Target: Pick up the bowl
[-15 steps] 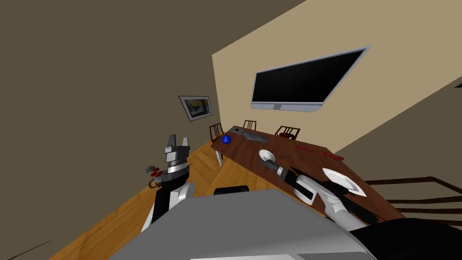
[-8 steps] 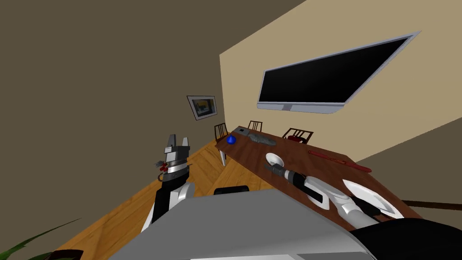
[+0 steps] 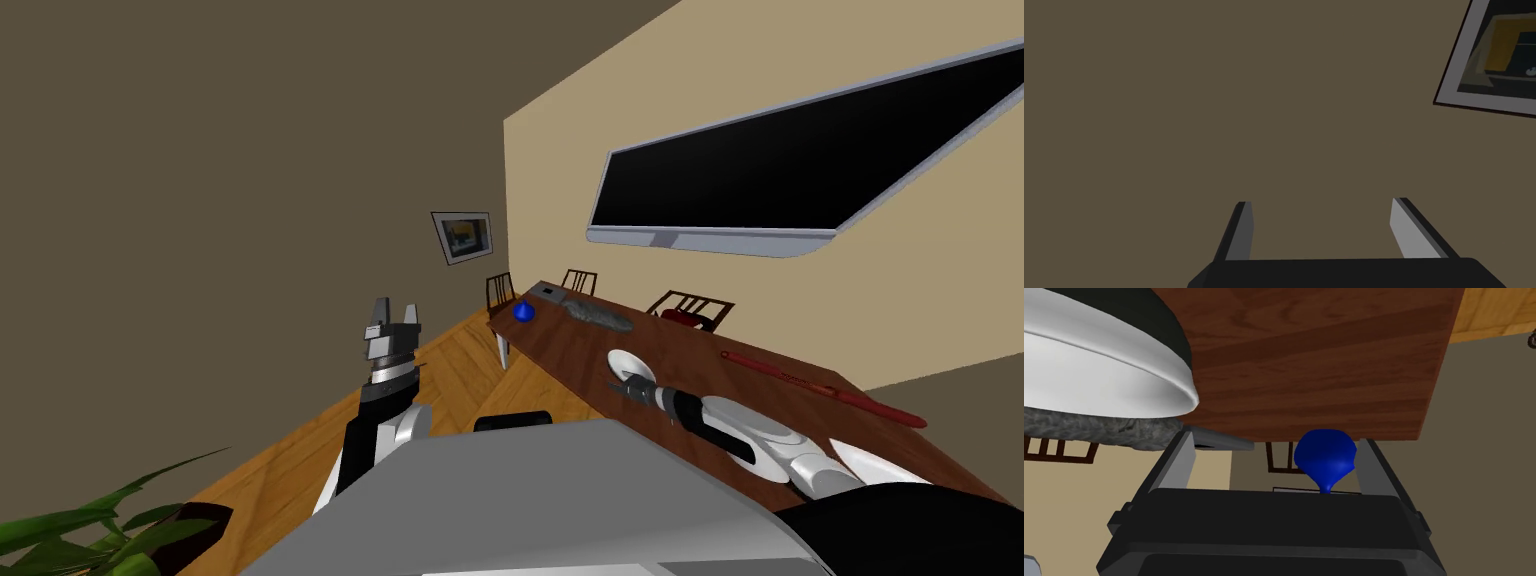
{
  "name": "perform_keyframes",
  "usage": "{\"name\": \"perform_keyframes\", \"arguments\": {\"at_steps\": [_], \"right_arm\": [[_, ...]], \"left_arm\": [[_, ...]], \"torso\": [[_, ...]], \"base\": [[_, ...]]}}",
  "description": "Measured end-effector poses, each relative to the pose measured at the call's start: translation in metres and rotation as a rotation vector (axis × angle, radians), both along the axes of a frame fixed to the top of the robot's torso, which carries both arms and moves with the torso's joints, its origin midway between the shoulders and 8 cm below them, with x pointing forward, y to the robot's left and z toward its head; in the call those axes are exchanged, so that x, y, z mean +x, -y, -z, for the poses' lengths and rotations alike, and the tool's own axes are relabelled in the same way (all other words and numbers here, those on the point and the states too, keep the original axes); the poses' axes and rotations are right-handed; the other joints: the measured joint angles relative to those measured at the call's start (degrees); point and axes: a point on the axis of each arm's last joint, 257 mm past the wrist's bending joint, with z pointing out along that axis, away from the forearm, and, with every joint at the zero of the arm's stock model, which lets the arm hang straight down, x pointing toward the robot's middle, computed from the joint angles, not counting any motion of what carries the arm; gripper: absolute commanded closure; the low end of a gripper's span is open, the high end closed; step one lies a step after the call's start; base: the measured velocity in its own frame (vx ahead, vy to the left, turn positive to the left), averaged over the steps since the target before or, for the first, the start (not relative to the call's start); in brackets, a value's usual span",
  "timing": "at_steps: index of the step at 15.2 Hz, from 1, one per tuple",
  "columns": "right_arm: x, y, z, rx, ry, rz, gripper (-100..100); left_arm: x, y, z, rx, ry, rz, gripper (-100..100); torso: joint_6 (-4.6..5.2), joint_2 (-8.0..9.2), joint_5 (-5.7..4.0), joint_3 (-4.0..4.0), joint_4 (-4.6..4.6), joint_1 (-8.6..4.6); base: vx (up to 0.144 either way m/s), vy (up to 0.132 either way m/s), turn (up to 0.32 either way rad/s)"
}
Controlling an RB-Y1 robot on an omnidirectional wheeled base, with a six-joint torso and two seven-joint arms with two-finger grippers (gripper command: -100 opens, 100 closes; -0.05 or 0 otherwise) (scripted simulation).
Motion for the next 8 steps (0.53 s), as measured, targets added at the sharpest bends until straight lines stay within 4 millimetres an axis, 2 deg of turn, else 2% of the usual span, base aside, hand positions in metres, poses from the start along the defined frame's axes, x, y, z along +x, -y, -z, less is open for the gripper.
{"name": "perform_keyframes", "arguments": {"at_steps": [3, 6, 8], "right_arm": [[-0.022, 0.033, 0.015, -0.101, -0.063, -0.026, -100], [-0.043, 0.063, 0.018, -0.186, -0.121, -0.048, -100], [-0.063, 0.084, 0.029, -0.252, -0.175, -0.068, -100]], "left_arm": [[0.0, 0.0, 0.0, 0.0, 0.0, 0.0, 0], [0.0, 0.0, 0.0, 0.0, 0.0, 0.0, 0], [0.0, 0.0, 0.0, 0.0, 0.0, 0.0, 0]], "torso": [[0.0, 0.02, 0.0, 0.01, 0.01, -0.02], [0.01, 0.03, 0.0, 0.01, 0.01, -0.01], [-0.01, -0.02, 0.0, -0.01, 0.0, -0.01]], "base": [[0.05, 0.047, 0.132], [0.052, 0.048, 0.138], [0.068, 0.052, 0.156]]}}
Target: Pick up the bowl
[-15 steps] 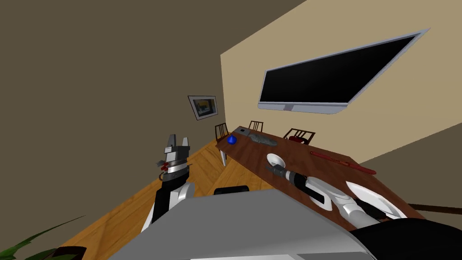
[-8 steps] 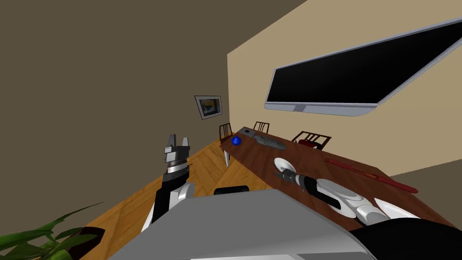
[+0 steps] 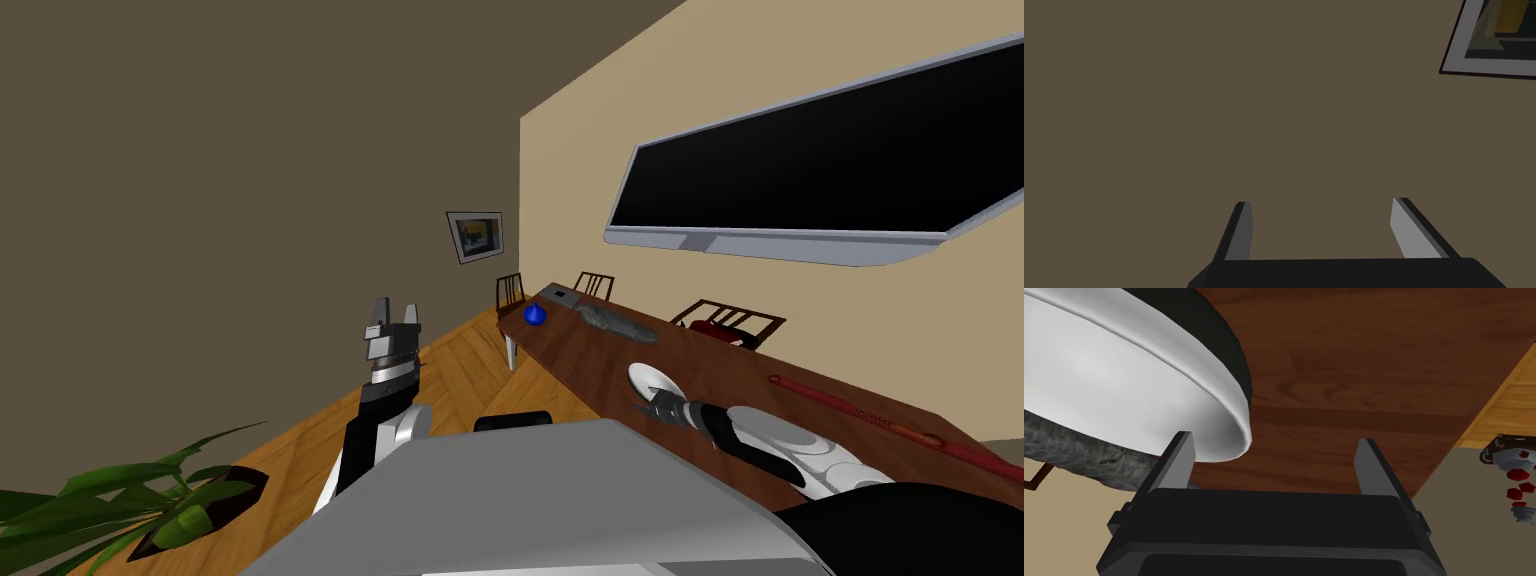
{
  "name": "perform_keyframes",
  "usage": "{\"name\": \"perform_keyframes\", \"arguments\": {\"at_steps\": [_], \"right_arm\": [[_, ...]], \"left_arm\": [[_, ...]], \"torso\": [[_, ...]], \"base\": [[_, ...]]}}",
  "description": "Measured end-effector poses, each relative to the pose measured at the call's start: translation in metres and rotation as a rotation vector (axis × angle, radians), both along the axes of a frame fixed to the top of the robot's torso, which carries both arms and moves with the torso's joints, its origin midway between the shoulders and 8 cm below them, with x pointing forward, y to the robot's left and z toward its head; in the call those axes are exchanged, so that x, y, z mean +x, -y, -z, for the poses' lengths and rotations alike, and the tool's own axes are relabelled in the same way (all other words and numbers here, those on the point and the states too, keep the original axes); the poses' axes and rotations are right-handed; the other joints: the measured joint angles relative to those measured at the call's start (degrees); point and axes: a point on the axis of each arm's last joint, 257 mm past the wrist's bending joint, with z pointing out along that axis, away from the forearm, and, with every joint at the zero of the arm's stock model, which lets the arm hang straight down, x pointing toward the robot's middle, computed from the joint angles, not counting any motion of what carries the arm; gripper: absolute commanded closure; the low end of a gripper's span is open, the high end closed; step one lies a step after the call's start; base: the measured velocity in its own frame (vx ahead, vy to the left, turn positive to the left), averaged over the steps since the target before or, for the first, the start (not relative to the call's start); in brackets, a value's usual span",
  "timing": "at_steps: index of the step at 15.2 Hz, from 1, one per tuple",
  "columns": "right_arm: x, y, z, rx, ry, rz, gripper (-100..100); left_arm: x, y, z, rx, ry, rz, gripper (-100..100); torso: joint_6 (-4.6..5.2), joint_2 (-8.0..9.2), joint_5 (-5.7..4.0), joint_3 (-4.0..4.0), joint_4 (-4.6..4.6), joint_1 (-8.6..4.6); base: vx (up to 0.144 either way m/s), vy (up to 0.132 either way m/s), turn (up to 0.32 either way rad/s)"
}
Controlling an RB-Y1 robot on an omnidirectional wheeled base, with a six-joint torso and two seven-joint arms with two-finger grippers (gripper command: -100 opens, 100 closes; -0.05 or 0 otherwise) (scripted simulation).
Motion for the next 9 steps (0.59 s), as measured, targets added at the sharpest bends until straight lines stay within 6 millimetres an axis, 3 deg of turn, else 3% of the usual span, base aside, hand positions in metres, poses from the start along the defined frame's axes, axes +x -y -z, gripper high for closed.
{"name": "perform_keyframes", "arguments": {"at_steps": [3, 9], "right_arm": [[-0.031, 0.033, 0.004, -0.085, -0.077, -0.027, -100], [-0.081, 0.067, 0.008, -0.195, -0.202, -0.073, -100]], "left_arm": [[0.0, 0.0, 0.0, 0.0, 0.0, 0.0, 0], [0.0, 0.0, 0.0, 0.0, 0.0, 0.0, 0]], "torso": [[-0.01, -0.03, 0.01, -0.01, -0.01, 0.06], [0.04, 0.1, -0.01, 0.05, 0.02, -0.05]], "base": [[0.067, 0.058, 0.146], [0.047, 0.034, 0.08]]}}
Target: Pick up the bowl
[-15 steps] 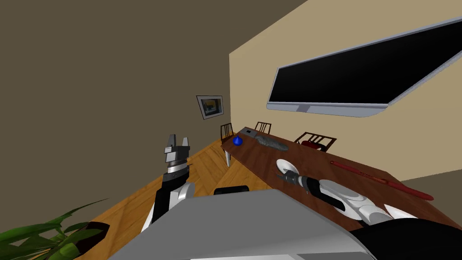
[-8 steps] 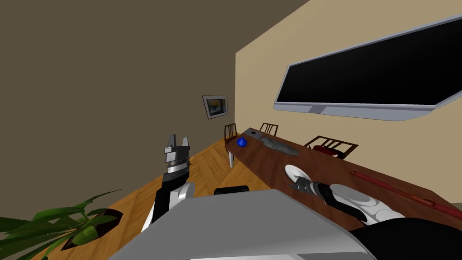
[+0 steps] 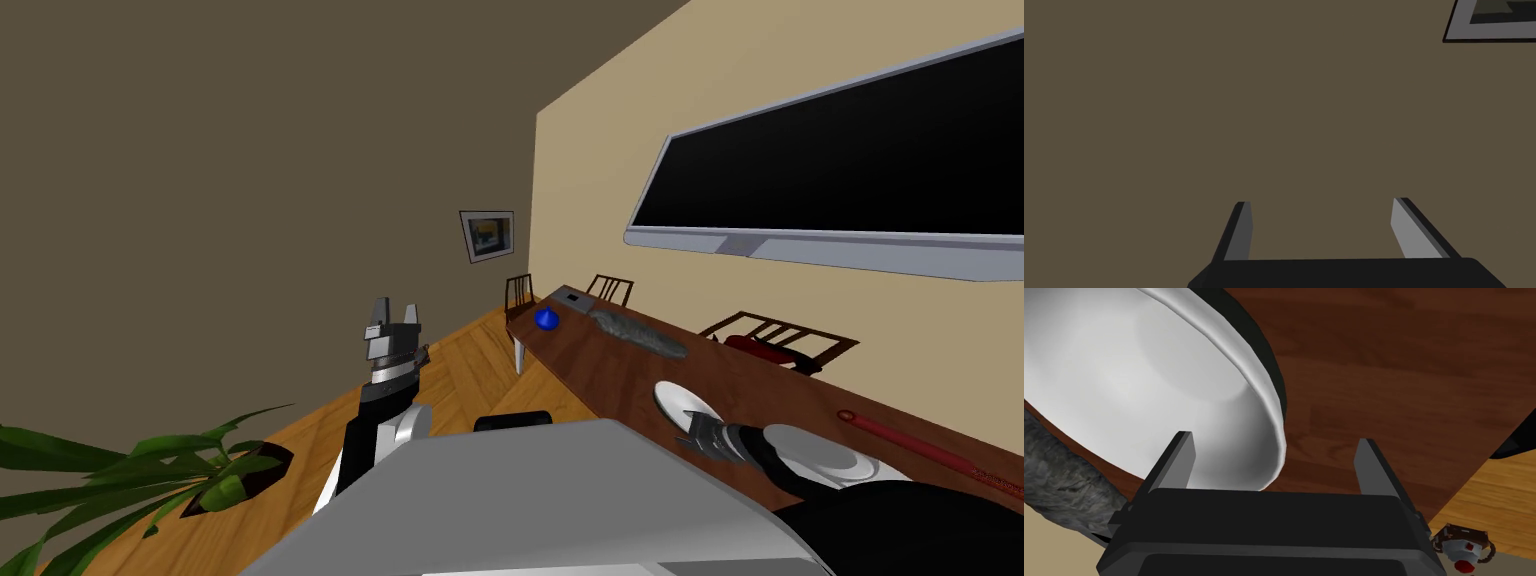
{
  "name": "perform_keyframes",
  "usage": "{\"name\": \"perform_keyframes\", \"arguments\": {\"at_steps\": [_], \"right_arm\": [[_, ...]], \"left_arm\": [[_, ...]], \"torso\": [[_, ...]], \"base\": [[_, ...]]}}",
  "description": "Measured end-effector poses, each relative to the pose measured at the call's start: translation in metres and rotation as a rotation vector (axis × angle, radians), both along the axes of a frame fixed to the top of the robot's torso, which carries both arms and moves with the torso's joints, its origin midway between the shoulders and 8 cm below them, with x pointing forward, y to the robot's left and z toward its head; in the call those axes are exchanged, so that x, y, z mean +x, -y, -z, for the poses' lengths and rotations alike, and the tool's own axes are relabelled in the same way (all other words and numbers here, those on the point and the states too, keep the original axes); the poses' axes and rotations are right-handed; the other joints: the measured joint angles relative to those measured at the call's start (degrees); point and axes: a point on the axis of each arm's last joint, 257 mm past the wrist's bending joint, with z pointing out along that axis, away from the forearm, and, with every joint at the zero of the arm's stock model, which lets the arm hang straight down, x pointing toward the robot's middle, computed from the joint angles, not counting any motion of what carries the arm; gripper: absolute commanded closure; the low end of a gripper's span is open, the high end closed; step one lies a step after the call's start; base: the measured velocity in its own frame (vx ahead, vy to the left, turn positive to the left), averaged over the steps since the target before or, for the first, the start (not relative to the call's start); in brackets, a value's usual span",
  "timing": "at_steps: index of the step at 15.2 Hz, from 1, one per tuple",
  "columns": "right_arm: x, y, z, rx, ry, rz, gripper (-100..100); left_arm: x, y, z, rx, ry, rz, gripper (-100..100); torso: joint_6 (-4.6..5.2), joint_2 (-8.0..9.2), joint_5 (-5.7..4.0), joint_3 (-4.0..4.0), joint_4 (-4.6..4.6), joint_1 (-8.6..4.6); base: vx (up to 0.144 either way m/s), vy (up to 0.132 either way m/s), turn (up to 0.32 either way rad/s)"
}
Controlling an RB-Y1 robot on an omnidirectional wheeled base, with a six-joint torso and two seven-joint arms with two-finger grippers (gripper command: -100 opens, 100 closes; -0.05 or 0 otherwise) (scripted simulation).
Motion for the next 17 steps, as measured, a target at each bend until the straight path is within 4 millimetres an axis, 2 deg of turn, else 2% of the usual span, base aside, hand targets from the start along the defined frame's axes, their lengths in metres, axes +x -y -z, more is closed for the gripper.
{"name": "perform_keyframes", "arguments": {"at_steps": [4, 8, 9, 14, 17], "right_arm": [[-0.019, 0.013, 0.002, -0.031, -0.046, -0.015, -100], [-0.03, 0.003, 0.021, -0.025, -0.047, 0.005, -100], [-0.031, 0.003, 0.022, -0.026, -0.047, 0.006, 100], [-0.031, 0.003, 0.022, -0.026, -0.046, 0.008, 100], [-0.022, 0.011, 0.008, -0.032, -0.045, -0.009, 100]], "left_arm": [[0.0, 0.0, 0.0, 0.0, 0.0, 0.0, 0], [0.0, 0.0, 0.0, 0.0, 0.0, 0.0, 0], [0.0, 0.0, 0.0, 0.0, 0.0, 0.0, 0], [0.0, 0.0, 0.0, 0.0, 0.0, 0.0, 0], [0.0, 0.0, 0.0, 0.0, 0.0, 0.0, 0]], "torso": [[0.0, 0.09, -0.01, 0.05, 0.02, -0.05], [-0.01, 0.11, -0.1, 0.07, 0.03, -0.38], [0.0, 0.11, -0.09, 0.07, 0.03, -0.34], [-0.05, 0.17, -0.05, 0.1, 0.04, -0.18], [0.01, 0.34, 0.08, 0.19, 0.06, 0.15]], "base": [[0.025, 0.01, 0.057], [0.02, -0.054, 0.076], [0.007, -0.016, 0.004], [-0.003, 0.005, -0.018], [-0.03, 0.058, -0.094]]}}
